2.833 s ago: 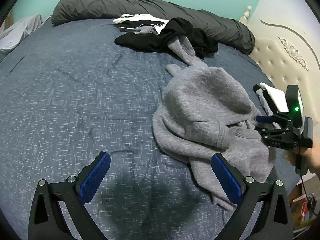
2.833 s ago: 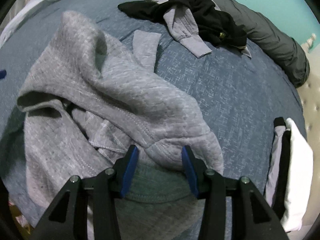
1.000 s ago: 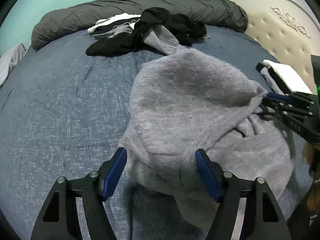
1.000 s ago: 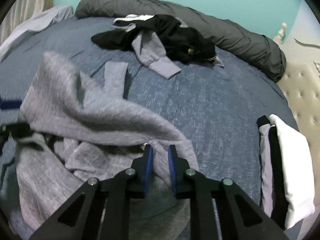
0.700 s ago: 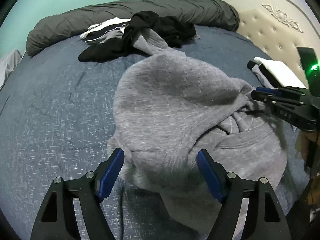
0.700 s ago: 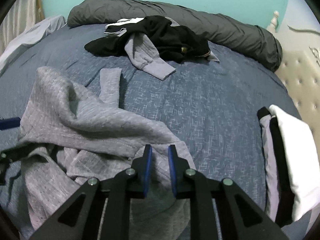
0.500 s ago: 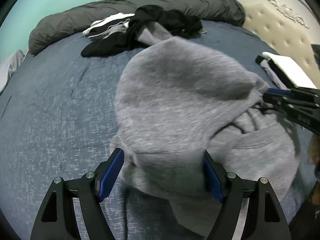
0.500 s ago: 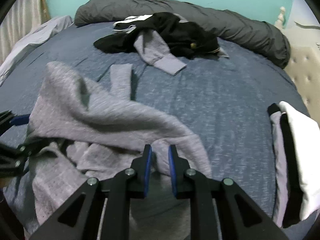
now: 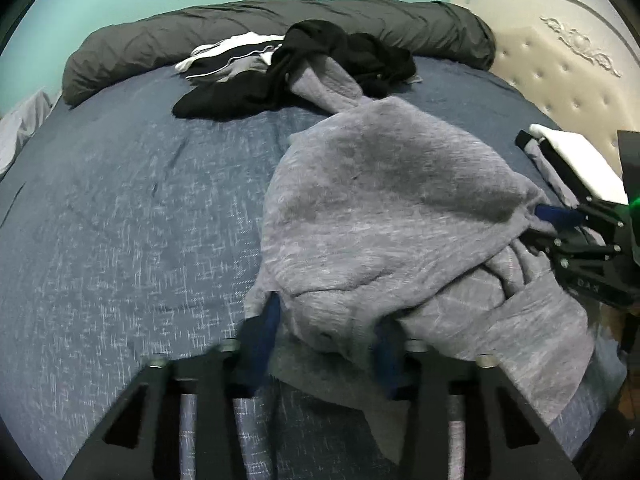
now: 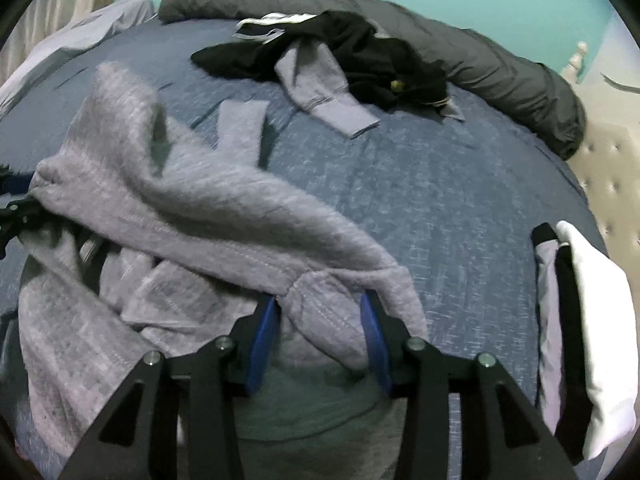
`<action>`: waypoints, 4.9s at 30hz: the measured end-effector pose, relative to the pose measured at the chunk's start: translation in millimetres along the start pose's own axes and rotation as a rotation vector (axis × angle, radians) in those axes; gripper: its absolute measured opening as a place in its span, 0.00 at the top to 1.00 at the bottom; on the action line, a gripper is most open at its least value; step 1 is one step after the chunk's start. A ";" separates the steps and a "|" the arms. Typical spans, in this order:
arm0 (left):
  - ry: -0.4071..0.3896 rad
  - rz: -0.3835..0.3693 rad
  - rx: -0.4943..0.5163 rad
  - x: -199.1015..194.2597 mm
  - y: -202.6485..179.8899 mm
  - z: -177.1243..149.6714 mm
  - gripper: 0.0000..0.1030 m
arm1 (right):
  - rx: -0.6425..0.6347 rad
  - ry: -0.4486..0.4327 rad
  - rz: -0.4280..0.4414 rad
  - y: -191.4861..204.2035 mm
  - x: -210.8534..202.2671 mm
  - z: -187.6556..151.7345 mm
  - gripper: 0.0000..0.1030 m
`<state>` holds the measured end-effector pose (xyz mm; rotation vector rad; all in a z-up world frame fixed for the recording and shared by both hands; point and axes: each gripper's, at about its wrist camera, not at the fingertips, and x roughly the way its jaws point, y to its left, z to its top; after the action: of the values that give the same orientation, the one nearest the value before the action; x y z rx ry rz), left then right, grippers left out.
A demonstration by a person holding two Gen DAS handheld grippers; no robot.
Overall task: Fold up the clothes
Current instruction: 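Close the left tool on the hoodie hem while the right tool holds another edge, then lift the grey sweater high with both tools, stretching it between them, then lower the grey sweater flat onto the bed and open both tools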
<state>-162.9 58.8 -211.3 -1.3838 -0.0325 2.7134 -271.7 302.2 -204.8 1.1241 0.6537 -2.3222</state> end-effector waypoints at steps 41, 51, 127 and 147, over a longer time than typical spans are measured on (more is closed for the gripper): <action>-0.263 0.049 0.088 -152.5 -17.7 58.8 0.92 | 0.033 -0.256 -0.078 -20.7 -151.8 50.2 0.95; -0.440 0.121 0.128 -282.7 -21.6 114.8 0.93 | 0.057 -0.450 -0.092 -34.0 -291.4 99.5 0.96; -0.842 0.220 0.225 -634.3 -64.1 100.6 0.96 | -0.044 -0.858 -0.135 -2.0 -621.8 128.9 0.97; -0.426 0.201 0.110 -302.5 25.6 190.7 0.96 | -0.030 -0.423 -0.031 -20.7 -277.5 208.1 0.97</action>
<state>-142.4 9.3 143.2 -0.7987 0.2332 3.0697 -252.5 251.0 138.3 0.5799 0.5438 -2.4581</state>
